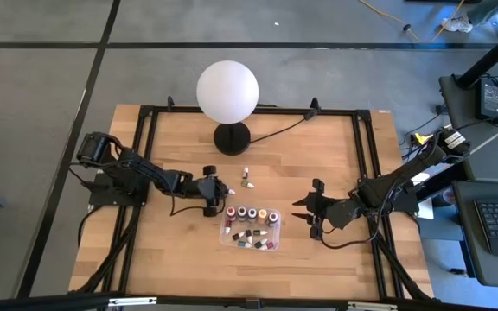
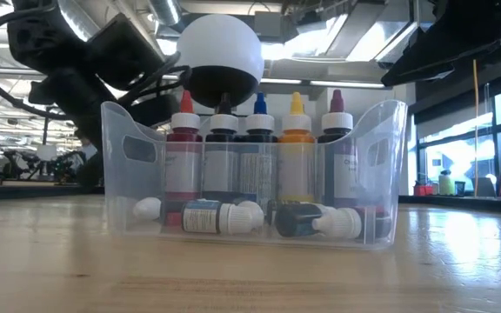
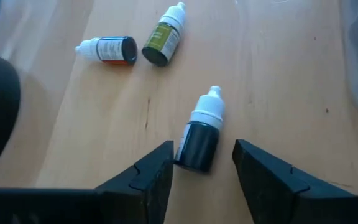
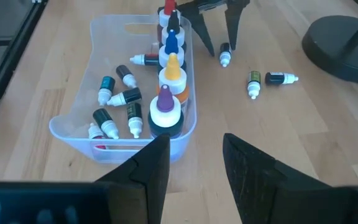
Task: Pick & Place food coloring
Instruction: Put the small violet food coloring bottle into the transparent bin
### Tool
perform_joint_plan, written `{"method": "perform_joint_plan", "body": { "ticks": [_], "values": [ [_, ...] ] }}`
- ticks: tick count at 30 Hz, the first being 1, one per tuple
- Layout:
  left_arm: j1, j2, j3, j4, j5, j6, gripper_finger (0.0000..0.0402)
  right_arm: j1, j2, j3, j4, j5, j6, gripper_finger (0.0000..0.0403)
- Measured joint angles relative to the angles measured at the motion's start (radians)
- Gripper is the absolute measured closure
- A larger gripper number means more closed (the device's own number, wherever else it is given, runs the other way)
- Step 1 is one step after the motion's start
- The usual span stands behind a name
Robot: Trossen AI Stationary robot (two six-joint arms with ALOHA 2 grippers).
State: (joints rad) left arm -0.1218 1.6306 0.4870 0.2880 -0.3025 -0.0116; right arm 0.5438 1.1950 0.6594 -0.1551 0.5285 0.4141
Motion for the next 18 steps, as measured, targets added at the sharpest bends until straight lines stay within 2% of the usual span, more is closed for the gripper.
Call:
{"method": "perform_joint_plan", "body": {
  "ticks": [12, 18],
  "values": [
    [0.006, 0.001, 0.0, 0.002, 0.042, 0.03, 0.032, 0.0, 0.0, 0.0, 0.0, 0.001, -0.003, 0.0251],
    [0.005, 0.001, 0.0, 0.002, 0.04, 0.006, 0.0326, 0.0, 0.0, 0.0, 0.0, 0.001, -0.002, 0.0251]
  ]
}}
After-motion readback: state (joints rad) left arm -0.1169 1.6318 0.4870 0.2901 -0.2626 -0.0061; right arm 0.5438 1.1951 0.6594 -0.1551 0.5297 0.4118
